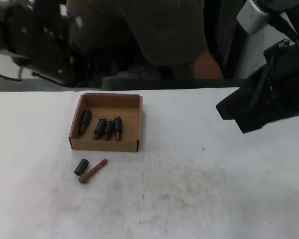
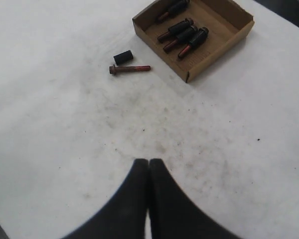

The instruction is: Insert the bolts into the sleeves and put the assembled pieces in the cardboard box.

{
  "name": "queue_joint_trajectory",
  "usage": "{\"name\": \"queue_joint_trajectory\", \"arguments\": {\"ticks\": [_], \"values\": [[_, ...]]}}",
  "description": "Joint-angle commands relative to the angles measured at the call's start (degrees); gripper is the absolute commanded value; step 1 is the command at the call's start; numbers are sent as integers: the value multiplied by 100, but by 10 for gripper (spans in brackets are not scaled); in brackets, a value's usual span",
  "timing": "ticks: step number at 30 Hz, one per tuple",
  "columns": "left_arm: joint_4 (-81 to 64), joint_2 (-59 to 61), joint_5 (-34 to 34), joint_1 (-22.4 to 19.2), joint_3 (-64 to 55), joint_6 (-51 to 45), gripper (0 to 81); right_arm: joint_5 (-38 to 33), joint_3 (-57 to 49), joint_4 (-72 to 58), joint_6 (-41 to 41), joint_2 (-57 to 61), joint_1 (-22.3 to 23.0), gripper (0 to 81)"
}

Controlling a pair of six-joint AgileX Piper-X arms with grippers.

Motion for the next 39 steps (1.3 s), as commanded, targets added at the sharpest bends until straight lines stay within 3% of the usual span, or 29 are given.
{"name": "queue_joint_trajectory", "arguments": {"ticks": [1, 6, 17, 23, 26, 28, 33, 39], "values": [[12, 46, -121, -3, -77, -60, 8, -43, -25, -4, -270, -71, -22, 2], [12, -1340, -119, -3, 945, -72, 8, -104, -25, -4, -333, -71, -22, 2], [12, -4675, 66, -3, 2722, -72, 8, -86, -25, -4, 622, -71, -22, 2], [45, -6042, 57, -3, 3267, -85, 8, -86, -25, -4, 594, -50, -22, 2], [173, -6416, 53, -3, 3320, -85, 8, -86, -25, -4, 178, 71, -22, 3], [279, -6553, 53, -3, 3318, -85, 8, -132, -25, -36, -54, 238, -22, 47], [477, -6625, 53, -3, 3318, -85, 8, -264, -25, -564, -709, 847, -6, 252], [558, -6625, 53, -3, 3318, -85, 8, -391, -193, -1735, -1756, 1758, 130, 267]]}}
